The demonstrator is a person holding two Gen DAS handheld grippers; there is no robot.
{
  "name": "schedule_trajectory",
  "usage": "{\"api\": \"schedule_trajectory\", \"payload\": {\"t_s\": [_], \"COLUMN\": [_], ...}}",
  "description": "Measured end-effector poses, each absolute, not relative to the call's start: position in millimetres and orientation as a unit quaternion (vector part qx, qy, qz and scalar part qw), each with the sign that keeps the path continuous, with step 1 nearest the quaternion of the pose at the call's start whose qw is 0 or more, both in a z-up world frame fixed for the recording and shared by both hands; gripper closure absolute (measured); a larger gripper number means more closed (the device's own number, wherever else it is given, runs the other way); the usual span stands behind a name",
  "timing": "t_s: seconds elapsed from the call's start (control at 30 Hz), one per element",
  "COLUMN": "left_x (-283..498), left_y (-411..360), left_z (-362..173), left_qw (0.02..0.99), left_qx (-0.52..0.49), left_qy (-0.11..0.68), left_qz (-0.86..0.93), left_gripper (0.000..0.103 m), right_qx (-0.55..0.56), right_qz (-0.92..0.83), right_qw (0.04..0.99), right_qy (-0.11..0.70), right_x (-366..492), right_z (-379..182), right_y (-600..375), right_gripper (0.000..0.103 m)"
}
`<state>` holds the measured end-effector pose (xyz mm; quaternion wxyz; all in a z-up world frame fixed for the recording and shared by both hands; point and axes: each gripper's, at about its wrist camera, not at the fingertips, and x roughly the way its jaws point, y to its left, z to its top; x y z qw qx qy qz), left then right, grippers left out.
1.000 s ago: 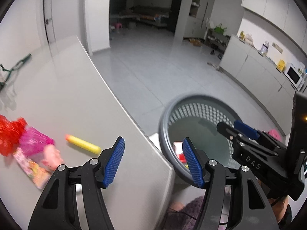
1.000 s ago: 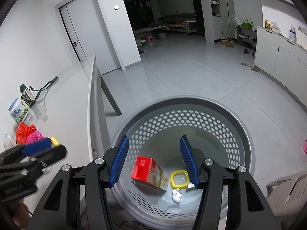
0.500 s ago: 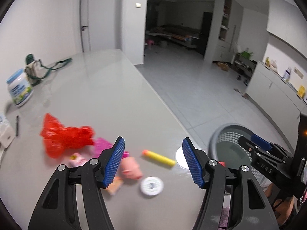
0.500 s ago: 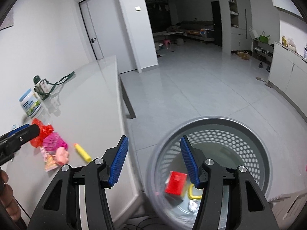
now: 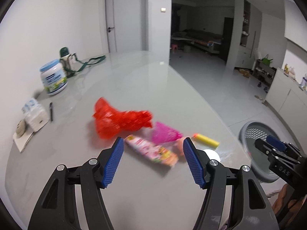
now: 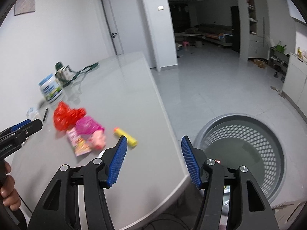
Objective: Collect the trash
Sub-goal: 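Move both open grippers back over the table items, then grasp the white round lid with the right gripper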
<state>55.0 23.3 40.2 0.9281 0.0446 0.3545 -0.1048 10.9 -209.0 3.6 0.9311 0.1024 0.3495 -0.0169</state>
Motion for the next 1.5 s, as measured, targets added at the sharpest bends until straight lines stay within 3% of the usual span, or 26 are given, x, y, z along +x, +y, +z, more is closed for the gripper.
{"api": "schedule_trajectory", "payload": {"t_s": [0.6, 0.87, 1.5], "left_x": [100.1, 102.4, 80.5], "left_y": [45.9, 25.4, 48.6], "left_z": [-13.0, -10.1, -22.5], "left_qw": [0.904, 0.908, 0.911], "left_qx": [0.029, 0.05, 0.032], "left_qy": [0.424, 0.41, 0.404], "left_qz": [-0.056, -0.074, -0.075], "left_gripper": [0.039, 0.034, 0.034], "right_qx": [0.073, 0.077, 0.024], "right_qz": [0.072, 0.069, 0.057], "right_qw": [0.893, 0.895, 0.897], "right_qy": [0.438, 0.433, 0.438], "right_x": [68.9, 64.1, 75.2], "right_z": [-49.9, -55.4, -66.8], "right_y": [-150.5, -155.6, -118.1], "right_gripper": [0.046, 0.046, 0.046]}}
